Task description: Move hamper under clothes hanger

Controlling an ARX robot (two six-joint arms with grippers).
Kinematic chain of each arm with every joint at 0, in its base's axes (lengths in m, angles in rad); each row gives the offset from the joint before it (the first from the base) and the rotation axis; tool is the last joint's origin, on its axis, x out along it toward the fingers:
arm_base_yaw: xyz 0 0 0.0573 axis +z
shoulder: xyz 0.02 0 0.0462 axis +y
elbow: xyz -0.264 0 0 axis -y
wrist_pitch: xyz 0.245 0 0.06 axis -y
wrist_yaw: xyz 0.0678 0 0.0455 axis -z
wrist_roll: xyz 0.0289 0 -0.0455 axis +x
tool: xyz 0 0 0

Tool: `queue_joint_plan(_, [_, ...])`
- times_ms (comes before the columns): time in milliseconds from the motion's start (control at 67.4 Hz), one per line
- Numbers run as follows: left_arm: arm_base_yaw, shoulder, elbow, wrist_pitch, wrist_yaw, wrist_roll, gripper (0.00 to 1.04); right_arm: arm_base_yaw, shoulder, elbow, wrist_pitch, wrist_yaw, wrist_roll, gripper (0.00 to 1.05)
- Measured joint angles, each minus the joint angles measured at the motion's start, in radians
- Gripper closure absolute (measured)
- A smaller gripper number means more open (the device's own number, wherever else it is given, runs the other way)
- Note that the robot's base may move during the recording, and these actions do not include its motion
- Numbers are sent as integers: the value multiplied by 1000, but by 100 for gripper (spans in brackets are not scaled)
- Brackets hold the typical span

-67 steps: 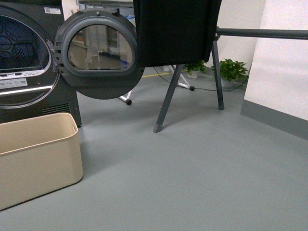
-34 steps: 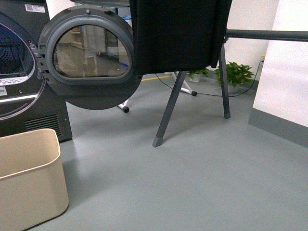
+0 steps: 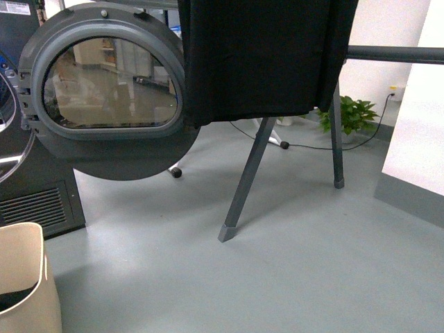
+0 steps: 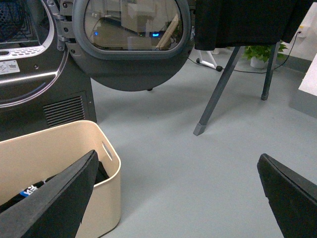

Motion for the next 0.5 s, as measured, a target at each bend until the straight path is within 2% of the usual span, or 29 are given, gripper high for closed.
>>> queue_joint_plan(505, [0,2,0,0,2,0,7,-1,0,0,0,4,0,8])
